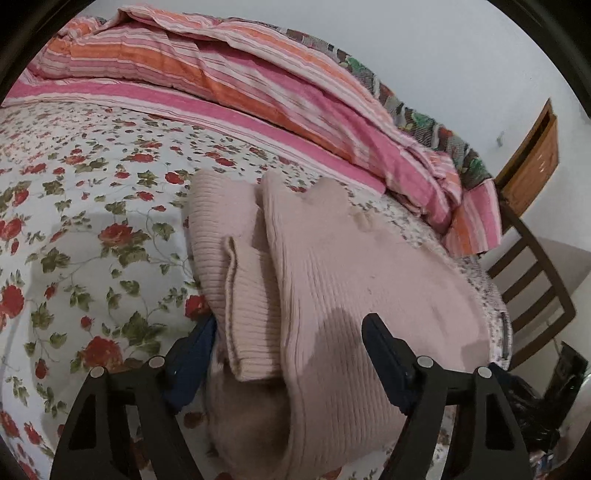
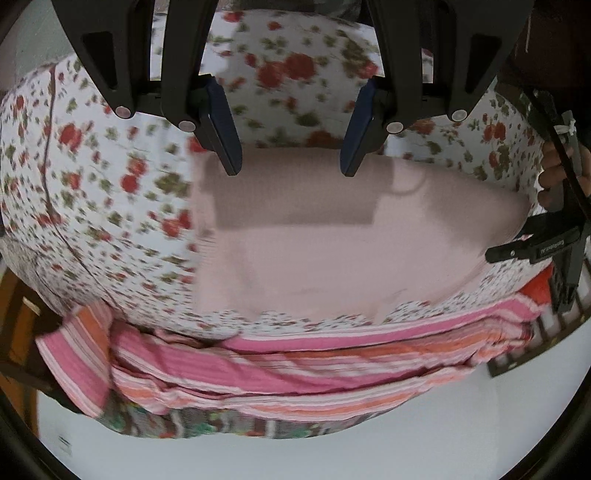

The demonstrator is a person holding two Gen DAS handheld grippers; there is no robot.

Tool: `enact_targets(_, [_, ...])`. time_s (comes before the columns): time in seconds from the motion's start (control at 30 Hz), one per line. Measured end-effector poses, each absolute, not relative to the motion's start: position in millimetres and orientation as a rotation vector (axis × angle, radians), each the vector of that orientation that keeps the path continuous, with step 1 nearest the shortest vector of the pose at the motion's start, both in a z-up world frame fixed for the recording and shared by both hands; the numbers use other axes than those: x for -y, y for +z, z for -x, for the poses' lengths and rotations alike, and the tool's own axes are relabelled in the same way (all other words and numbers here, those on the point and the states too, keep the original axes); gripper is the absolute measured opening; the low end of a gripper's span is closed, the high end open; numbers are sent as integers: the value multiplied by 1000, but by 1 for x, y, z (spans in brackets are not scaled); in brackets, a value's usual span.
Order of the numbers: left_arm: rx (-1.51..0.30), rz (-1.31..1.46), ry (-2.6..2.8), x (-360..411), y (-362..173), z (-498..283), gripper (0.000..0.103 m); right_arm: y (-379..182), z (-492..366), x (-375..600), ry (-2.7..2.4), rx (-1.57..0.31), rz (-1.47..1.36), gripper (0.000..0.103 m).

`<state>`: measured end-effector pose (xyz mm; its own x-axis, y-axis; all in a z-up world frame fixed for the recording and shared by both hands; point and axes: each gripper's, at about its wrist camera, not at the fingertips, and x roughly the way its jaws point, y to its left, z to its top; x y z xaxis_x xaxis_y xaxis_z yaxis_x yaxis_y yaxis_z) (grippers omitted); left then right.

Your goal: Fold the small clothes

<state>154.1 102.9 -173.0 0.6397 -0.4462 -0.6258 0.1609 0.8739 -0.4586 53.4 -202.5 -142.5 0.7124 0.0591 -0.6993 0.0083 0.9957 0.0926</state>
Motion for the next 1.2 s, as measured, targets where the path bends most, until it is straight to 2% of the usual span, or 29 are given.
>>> enact_targets(0.07, [-811,395,-333,-102,-175,-157,75,-142,-51,214,-1,-766,-116,55])
enact_targets(0.13, [-813,430,-298,-104,-173,-159,68,-139,-49,225,-3,-751,-156,55])
enact_targets(0.2, [-817,460,-263,-107,-172,-161,46,-136,-48,235,-7,-734,-183,55])
enact_targets(0.27, [-821,497,-238,-111,-170,-161,32,-132,-46,244,-13,-718,-203,55])
enact_targets(0.3, [-817,516,-239,-112,-169,-161,30,-131,-45,248,-14,-713,-212,55])
enact_targets(0.63, [-742,496,-244,-70,-98,-155,24,-126,-31,292,-38,-666,-312,55])
enact_targets(0.9, [-745,308,-275,52,-41,-161,23,-123,-21,339,-123,-656,-398,55])
enact_targets(1.03, [-786,237,-365,130,-54,-159,23,-125,-15,363,-169,-667,-445,54])
enact_targets(1.2, [-906,136,-438,207,-111,-157,24,-129,-7,381,-204,-683,-462,55])
